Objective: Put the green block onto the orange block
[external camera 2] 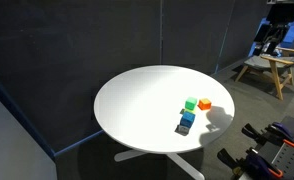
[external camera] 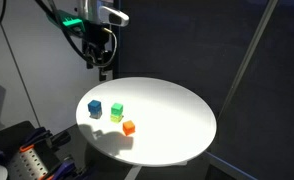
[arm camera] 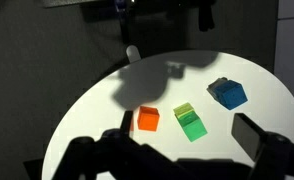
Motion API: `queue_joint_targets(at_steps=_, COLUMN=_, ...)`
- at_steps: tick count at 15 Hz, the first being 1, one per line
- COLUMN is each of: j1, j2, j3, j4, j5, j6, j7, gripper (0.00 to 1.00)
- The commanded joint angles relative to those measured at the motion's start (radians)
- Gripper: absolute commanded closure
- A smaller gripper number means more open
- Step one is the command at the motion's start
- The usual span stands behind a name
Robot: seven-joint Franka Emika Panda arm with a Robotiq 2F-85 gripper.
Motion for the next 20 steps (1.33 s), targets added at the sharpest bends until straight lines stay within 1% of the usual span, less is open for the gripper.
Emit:
queue_joint_targets(at_steps=1, j1=-0.015, j2=0.002, j3=0.013, j4=0.002, j5=0.008, j6=-0.002, j7=-0.007, gripper=0.00)
queue_joint_targets(at_steps=8, j1=-0.015, j2=0.002, j3=0.013, j4=0.002, j5=0.008, j6=-0.002, j7=-0.007, gripper=0.00)
queue_joint_targets(at_steps=14, j1=-0.018, j2=-0.001, j3=0.073, j4=0.006, j5=-0.040, j6=0.024, j7=0.046, gripper=0.00)
queue_joint_targets(at_steps=18, j1=-0.010, j2=-0.004, j3=0.121, j4=0.005, j5=-0.085, j6=0.067, j7=0.075, gripper=0.00)
queue_joint_targets(at_steps=20, j1=-0.002, j2=-0.005, j3=0.141, j4=-0.002, j5=-0.099, j6=0.111, j7=0.076, gripper=0.00)
